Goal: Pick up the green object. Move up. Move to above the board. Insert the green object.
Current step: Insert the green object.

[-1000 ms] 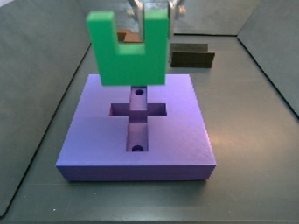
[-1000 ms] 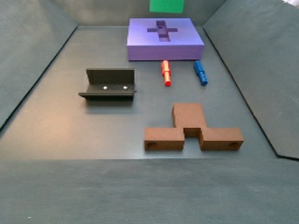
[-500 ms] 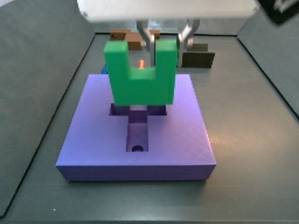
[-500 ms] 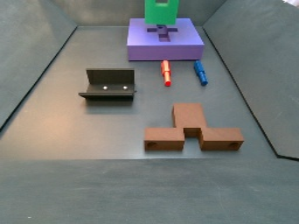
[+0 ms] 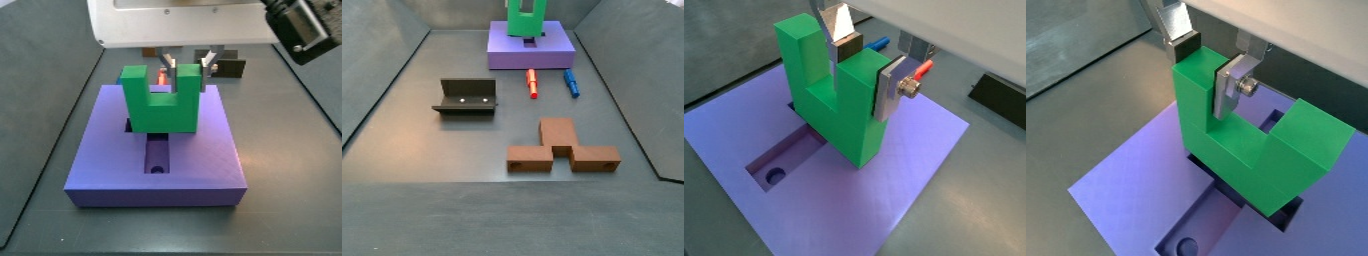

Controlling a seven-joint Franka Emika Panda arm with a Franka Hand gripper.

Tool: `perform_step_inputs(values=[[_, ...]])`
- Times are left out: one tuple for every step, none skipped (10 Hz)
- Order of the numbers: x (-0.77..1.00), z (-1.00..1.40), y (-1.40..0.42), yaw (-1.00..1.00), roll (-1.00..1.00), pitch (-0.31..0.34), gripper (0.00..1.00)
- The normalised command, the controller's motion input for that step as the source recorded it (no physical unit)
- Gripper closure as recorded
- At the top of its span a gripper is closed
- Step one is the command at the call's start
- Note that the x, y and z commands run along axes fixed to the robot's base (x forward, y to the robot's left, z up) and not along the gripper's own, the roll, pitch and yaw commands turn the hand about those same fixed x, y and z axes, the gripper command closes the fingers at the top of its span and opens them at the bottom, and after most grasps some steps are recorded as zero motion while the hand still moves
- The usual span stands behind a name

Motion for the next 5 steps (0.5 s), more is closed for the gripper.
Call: perform_step_inputs(values=[[-0.23, 0.03, 0.03, 0.14, 0.07, -0.189, 1.0], [-0.23, 0.01, 0.02, 0.14, 0.08, -0.159, 1.0], [-0.25, 0.0, 0.03, 0.16, 0.1, -0.163, 1.0], [-0.15, 0.0, 0.05, 0.19, 0.11, -0.149, 1.0], [-0.11, 0.0, 0.0, 0.18, 0.18, -0.133, 1.0]])
